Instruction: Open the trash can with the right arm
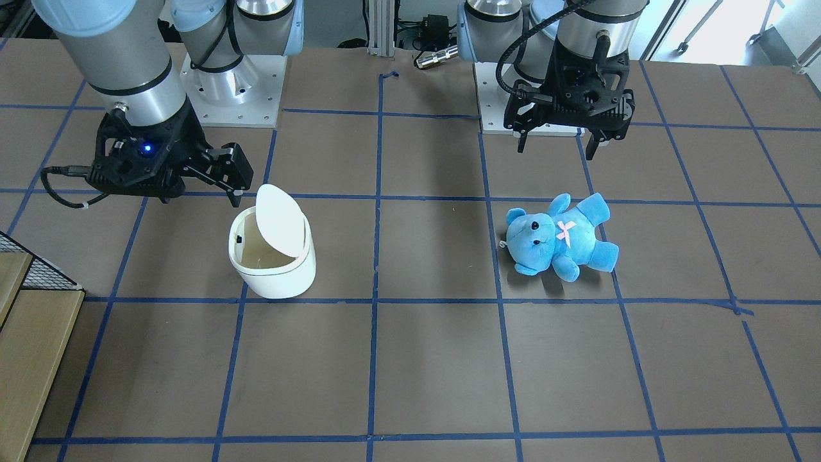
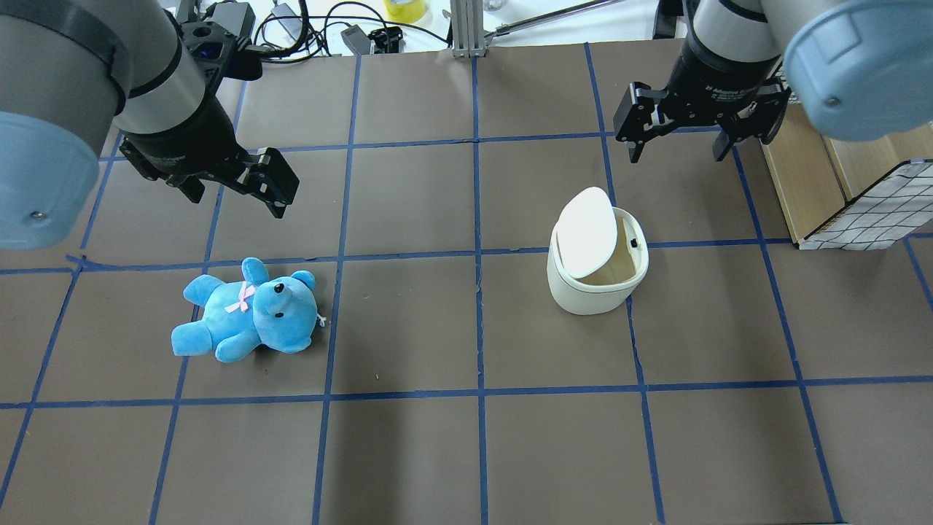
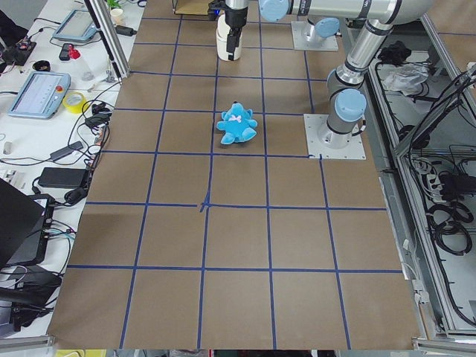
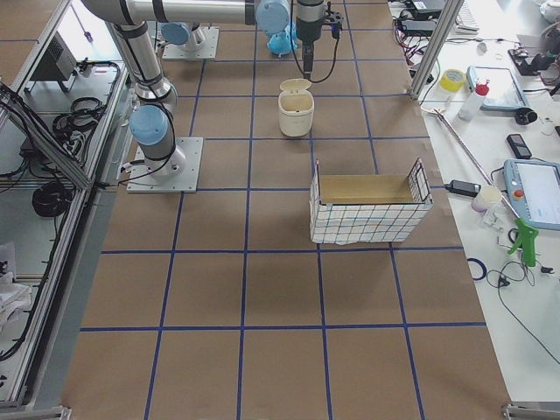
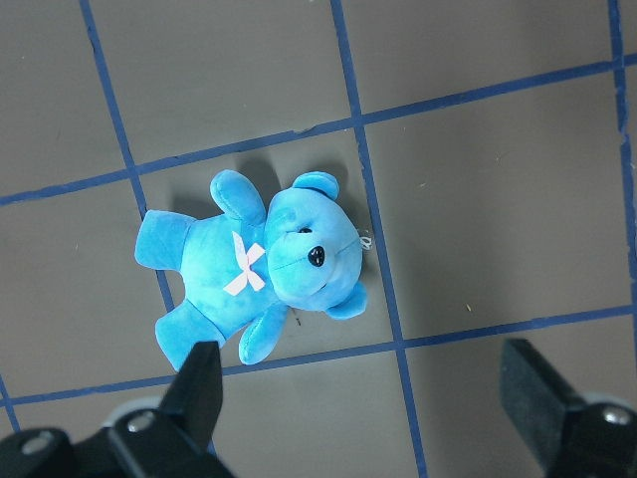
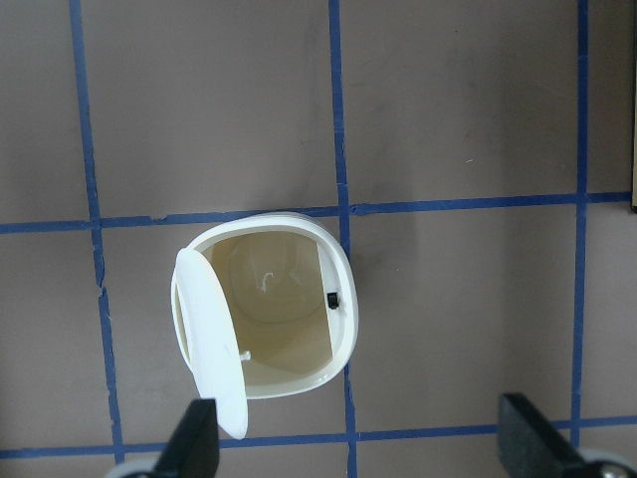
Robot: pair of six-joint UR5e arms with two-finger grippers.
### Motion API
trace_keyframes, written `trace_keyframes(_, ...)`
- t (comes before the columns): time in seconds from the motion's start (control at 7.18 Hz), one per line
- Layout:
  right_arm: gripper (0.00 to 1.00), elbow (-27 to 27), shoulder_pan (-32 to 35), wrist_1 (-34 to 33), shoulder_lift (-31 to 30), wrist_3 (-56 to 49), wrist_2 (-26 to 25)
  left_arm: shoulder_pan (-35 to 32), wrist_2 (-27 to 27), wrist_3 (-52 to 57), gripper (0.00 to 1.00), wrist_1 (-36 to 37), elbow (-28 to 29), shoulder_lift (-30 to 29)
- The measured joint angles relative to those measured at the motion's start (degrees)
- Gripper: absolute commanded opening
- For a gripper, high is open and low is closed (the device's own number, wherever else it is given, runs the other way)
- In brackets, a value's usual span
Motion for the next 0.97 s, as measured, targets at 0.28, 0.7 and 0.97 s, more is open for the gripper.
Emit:
trace_keyframes(0.28, 1.00, -0.18, -0.88, 2.29, -1.31, -0.27, 0.30, 0.00, 0.00, 0.00, 1.00, 0.00, 0.00, 0.00)
trace_keyframes(0.7, 1.00, -0.14, -1.64, 4.37, -1.48, -0.31, 0.45, 0.00, 0.00, 0.00, 1.00, 0.00, 0.00, 0.00)
trace_keyframes(0.97, 1.00, -0.13, -1.64, 4.52, -1.48, -0.31, 0.43, 0.00, 0.00, 0.00, 1.00, 0.00, 0.00, 0.00)
